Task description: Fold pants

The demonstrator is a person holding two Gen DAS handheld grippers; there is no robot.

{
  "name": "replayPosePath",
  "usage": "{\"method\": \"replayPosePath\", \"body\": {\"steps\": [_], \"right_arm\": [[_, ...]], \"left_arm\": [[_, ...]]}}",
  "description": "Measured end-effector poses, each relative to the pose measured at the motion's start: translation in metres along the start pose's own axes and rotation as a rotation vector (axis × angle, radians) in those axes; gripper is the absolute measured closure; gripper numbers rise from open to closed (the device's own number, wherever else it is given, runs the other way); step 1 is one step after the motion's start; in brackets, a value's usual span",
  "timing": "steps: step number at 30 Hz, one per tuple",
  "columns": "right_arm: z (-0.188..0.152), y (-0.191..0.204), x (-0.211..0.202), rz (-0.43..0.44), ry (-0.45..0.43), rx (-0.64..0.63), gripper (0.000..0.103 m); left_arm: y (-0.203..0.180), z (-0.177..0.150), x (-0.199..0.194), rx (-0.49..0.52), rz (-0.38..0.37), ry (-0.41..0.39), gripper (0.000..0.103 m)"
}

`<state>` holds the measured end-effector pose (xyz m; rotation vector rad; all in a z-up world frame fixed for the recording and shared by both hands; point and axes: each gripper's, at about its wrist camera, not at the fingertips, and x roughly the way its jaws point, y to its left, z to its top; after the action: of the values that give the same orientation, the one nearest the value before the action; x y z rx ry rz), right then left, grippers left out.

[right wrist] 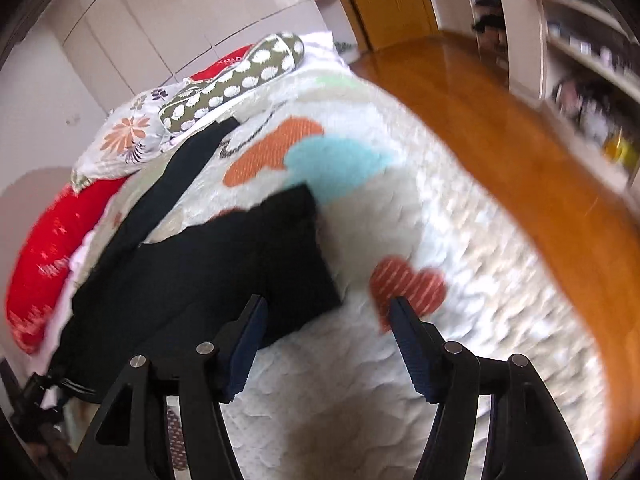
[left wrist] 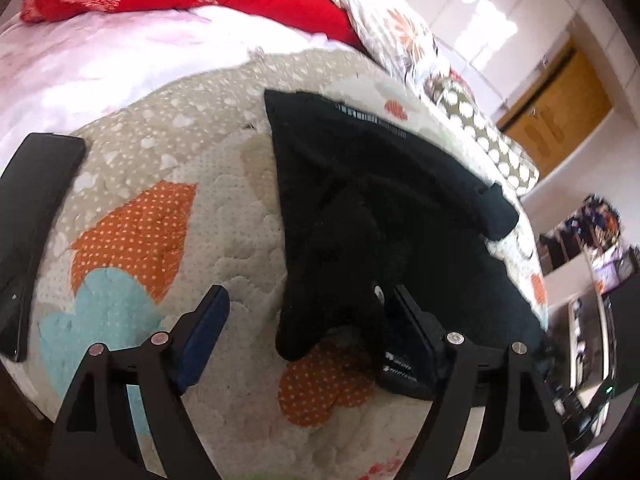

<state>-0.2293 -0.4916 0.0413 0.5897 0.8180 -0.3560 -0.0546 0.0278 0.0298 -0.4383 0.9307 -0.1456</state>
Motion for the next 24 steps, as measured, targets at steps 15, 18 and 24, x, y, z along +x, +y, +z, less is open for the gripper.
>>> {"method": "replayPosePath", "body": {"steps": [15, 18, 24], "right_arm": [[0.006, 0.021, -0.003, 0.124, -0.069, -0.011, 0.09], [-0.004, 0.02, -0.033, 0.148, -0.071, -0.059, 0.09], [-0.042, 0.007, -0.078, 0.132, -0.024, -0.127, 0.09]], "left_arm": [[-0.011, 0.009, 0.014, 0.015, -0.06, 0.03, 0.077], [-0.012, 0.005, -0.01, 0.058, -0.075, 0.002, 0.078], [-0.001, -0.015, -0.05, 0.129, -0.055, 0.042, 0.077]]}}
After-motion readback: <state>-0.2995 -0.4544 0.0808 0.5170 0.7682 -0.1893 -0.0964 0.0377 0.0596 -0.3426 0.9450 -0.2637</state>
